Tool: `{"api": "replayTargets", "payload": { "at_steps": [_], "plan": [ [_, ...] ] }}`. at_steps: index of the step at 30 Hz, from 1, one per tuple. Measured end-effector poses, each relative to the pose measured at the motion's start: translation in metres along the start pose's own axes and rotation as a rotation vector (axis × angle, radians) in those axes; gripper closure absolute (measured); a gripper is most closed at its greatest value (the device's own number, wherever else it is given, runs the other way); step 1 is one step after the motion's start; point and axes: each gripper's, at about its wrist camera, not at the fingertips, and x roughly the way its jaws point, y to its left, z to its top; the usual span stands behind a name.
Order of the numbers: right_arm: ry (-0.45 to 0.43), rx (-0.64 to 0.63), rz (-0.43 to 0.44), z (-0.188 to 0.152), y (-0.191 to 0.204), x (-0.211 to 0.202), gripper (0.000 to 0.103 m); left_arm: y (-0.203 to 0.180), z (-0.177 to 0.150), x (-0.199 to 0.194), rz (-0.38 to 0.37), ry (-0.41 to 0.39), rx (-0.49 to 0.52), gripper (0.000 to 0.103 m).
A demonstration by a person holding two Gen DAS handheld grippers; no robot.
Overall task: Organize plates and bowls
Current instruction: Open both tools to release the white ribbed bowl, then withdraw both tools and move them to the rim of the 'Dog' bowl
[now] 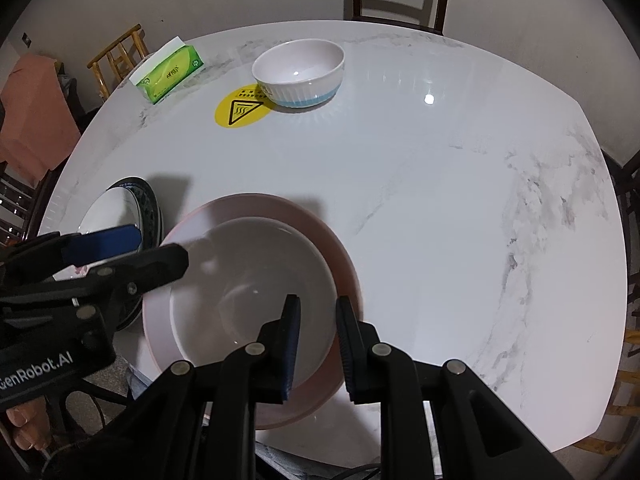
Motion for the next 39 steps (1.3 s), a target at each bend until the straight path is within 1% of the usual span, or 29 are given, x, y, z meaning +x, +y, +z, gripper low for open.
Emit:
{"api": "replayTargets", "payload": {
  "at_steps": [4, 13, 18, 25, 34, 39],
  "plan": [
    [-0.013, -0.001, 0.002, 0.0, -0.001, -0.002, 0.084, 0.006, 0.002, -0.002, 0.022, -0.026, -0.007, 0.053],
    [-0.041, -0.006, 0.007, 0.005, 0.0, -0.004, 0.084, 0.02, 0.002, 0.003, 0.059, -0.032, -0.036, 0.051],
    [-0.079, -0.004, 0.008, 0.01, -0.002, -0.007, 0.084, 0.027, 0.005, 0.003, 0.1, -0.067, -0.043, 0.048],
    [-0.087, 0.009, 0.011, 0.017, -0.008, -0.004, 0.084, 0.041, 0.009, 0.01, 0.116, -0.064, -0.082, 0.047],
    [-0.088, 0.016, 0.006, 0.032, -0.019, 0.007, 0.084, 0.053, 0.019, 0.022, 0.136, -0.061, -0.106, 0.047],
    [-0.086, 0.021, 0.018, 0.045, -0.027, 0.014, 0.084, 0.058, 0.031, 0.028, 0.149, -0.085, -0.103, 0.047]
  ]
}}
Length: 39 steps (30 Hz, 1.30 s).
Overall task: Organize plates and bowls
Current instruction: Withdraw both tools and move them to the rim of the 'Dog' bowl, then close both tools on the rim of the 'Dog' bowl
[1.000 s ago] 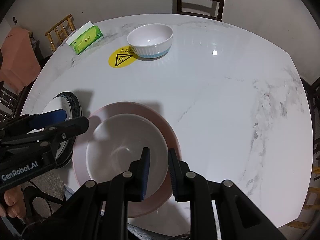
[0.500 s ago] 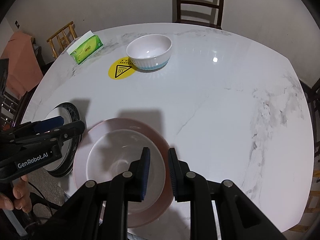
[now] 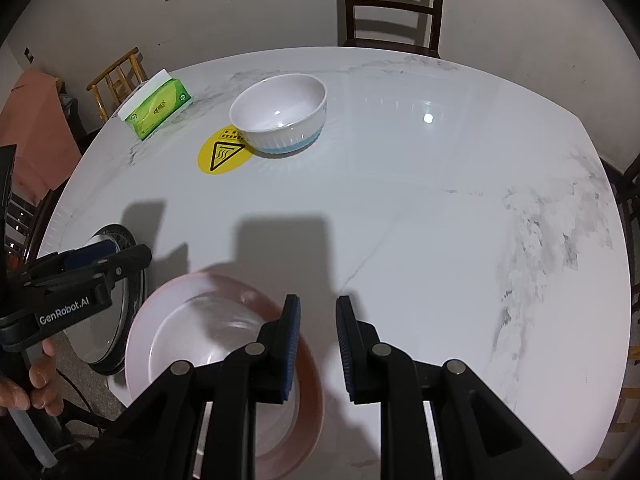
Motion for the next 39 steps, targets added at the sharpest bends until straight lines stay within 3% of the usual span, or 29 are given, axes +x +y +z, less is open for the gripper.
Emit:
{"api": "replayTargets", "payload": {
  "at_steps": [9, 23, 30, 34, 39],
  "plan": [
    [-0.031, 0.012, 0.044, 0.028, -0.016, 0.014, 0.084, 0.004, 0.028, 0.02, 0.02, -0.001, -0.016, 0.047],
    [-0.046, 0.091, 0.198, 0.122, -0.052, 0.061, 0.084, 0.015, 0.11, 0.049, -0.118, -0.033, -0.154, 0.047],
    [-0.043, 0.107, 0.211, 0.16, -0.047, 0.084, 0.084, 0.012, 0.144, 0.072, -0.163, -0.004, -0.189, 0.047],
    [-0.021, 0.101, 0.232, 0.174, -0.039, 0.098, 0.084, 0.006, 0.152, 0.087, -0.167, 0.019, -0.191, 0.047],
    [0.009, 0.091, 0.199, 0.181, -0.03, 0.115, 0.084, 0.002, 0.157, 0.103, -0.176, 0.05, -0.189, 0.05]
  ]
}}
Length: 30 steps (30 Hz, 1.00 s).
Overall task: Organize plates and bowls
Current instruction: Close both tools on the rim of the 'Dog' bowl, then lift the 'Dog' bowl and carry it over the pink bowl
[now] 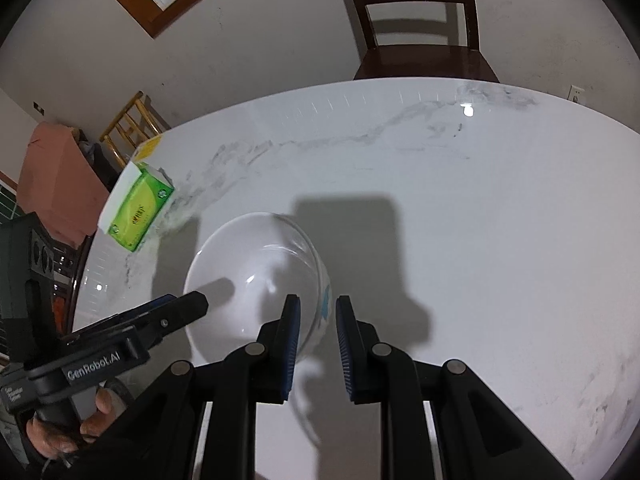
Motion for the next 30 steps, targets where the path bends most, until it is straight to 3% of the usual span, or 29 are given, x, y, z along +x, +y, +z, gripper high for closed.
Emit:
{"api": "replayTargets", "payload": {
  "at_steps": [5, 13, 30],
  "plan": [
    [0.013, -0.002, -0.021, -0.002, 0.001, 0.01, 0.083, 0.001, 0.0, 0.015, 0.007, 0.042, -0.002, 0.064],
    [0.031, -0.015, -0.037, -0.006, 0.009, 0.019, 0.086, -0.005, -0.001, 0.024, -0.051, 0.071, 0.008, 0.086],
    [0.024, 0.003, -0.042, -0.039, 0.009, -0.016, 0.087, -0.018, -0.031, 0.008, -0.034, 0.113, 0.07, 0.086]
  ]
}}
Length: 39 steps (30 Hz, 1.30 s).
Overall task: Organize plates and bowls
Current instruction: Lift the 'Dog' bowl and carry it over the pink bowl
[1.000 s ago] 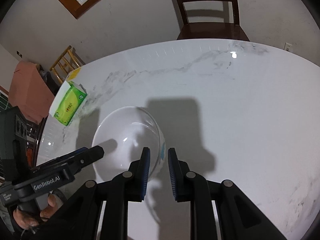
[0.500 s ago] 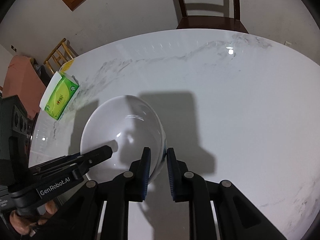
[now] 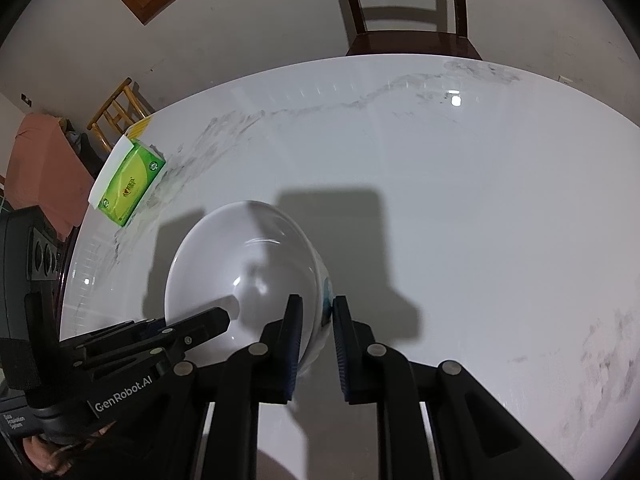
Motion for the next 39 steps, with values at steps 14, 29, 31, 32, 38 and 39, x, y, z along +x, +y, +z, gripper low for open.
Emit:
{"api": "replayTargets", "payload": {
  "at_steps": [14, 29, 31, 32, 38, 39],
  "plan": [
    [-0.056, -0.01, -0.006, -0.033, 0.01, -0.062, 0.087, -0.033, -0.038, -0.045, -0.009, -0.044, 0.06, 0.087],
    [-0.095, -0.024, -0.019, -0.09, 0.031, -0.128, 0.087, -0.046, -0.101, -0.102, -0.02, -0.07, 0.124, 0.087],
    [-0.096, -0.028, -0.017, -0.1, 0.033, -0.133, 0.087, -0.046, -0.111, -0.108, -0.015, -0.068, 0.13, 0.087],
    [-0.095, -0.029, -0.017, -0.106, 0.035, -0.135, 0.087, -0.046, -0.116, -0.111, -0.013, -0.067, 0.134, 0.087],
    [-0.08, -0.029, -0.009, -0.143, 0.039, -0.144, 0.087, -0.043, -0.15, -0.12, -0.009, -0.056, 0.143, 0.087],
    [-0.078, -0.029, -0.007, -0.148, 0.04, -0.144, 0.087, -0.042, -0.156, -0.121, -0.006, -0.052, 0.144, 0.087]
  ]
}}
